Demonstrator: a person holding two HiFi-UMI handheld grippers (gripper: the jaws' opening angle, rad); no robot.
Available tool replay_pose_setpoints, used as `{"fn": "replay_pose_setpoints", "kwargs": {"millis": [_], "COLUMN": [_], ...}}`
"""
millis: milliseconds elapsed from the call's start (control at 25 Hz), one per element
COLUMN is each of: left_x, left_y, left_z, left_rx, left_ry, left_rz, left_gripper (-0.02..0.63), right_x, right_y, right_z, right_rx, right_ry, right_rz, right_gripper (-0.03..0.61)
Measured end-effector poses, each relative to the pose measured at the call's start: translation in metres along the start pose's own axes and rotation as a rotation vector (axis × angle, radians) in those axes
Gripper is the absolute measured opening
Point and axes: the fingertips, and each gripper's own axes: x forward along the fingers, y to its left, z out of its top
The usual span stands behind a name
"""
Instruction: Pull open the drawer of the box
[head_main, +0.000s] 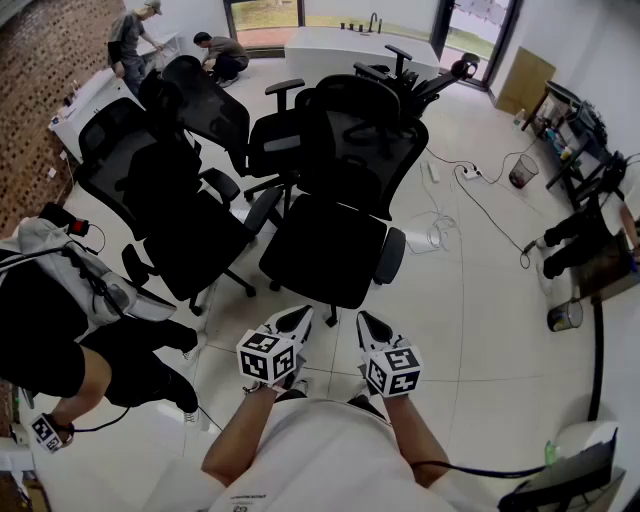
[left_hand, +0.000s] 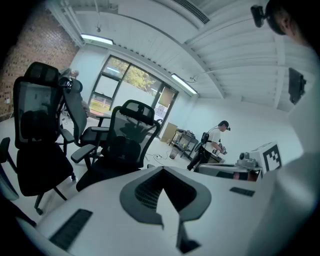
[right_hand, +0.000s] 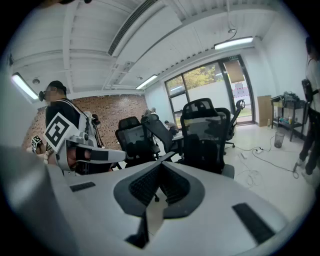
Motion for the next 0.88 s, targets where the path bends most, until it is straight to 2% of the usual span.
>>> {"fn": "replay_pose_setpoints", "kwargs": {"millis": [720,880], "left_x": [0.005,0.011], "left_y": [0.027,0.019], "left_z": [0.001,-0.008], "left_rx": [0.022,0.074], "left_ry": [0.055,0.121], "left_rz": [-0.088,-0.172], "left_gripper": [0.002,0.002], "right_x": [0.01,-0.006], "right_y": [0.01,0.011], "right_z": [-0.006,-0.015], "right_rx": [0.058,0.103], "right_ry": [-0.017,-0.04], "right_rz": [-0.117,-0.21], "right_gripper": [-0.012,-0.012]}}
